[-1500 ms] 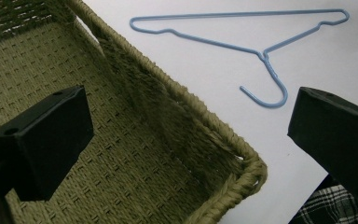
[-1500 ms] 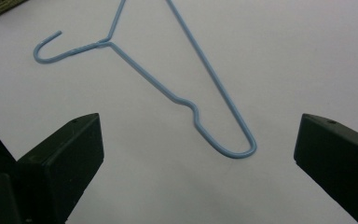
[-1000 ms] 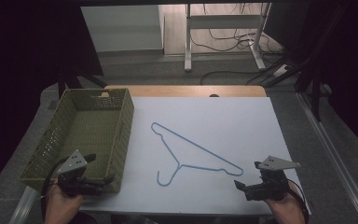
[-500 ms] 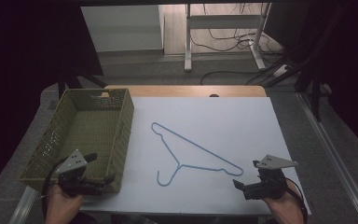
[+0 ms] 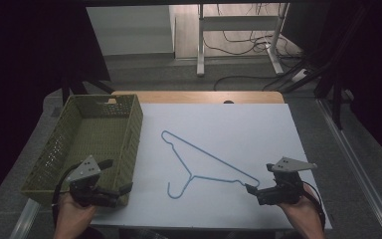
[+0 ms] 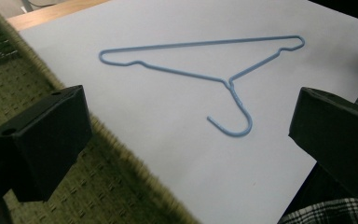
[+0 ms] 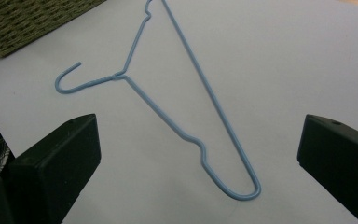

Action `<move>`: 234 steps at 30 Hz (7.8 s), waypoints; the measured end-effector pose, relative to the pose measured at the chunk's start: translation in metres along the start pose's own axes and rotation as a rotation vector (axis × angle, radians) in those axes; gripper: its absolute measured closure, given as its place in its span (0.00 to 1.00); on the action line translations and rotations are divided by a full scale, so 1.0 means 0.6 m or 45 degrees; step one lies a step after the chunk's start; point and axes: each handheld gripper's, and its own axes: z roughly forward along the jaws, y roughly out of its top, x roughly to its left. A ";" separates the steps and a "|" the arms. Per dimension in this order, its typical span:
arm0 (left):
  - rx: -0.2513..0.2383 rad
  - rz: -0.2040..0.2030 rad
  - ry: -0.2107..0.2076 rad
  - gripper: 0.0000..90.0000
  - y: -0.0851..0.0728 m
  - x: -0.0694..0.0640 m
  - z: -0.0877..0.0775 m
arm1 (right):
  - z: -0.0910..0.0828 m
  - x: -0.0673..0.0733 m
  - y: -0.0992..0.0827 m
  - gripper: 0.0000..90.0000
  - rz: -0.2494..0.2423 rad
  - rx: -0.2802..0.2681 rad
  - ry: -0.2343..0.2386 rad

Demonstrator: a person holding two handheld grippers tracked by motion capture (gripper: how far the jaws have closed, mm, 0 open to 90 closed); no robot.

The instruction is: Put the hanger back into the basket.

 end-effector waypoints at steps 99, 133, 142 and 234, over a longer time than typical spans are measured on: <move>0.172 0.071 -0.045 0.54 0.027 -0.084 0.148 | 0.270 0.053 0.098 0.96 -0.513 0.402 0.438; 0.314 0.028 -0.123 0.55 0.017 -0.079 0.215 | 0.236 0.069 0.111 0.96 -0.445 0.391 0.300; 0.035 0.028 -0.205 0.55 0.067 -0.067 0.216 | 0.209 0.067 0.130 0.96 -0.365 0.340 0.356; 0.308 0.219 -0.332 0.98 0.214 -0.002 0.151 | 0.023 0.005 0.127 0.21 -0.196 0.024 0.205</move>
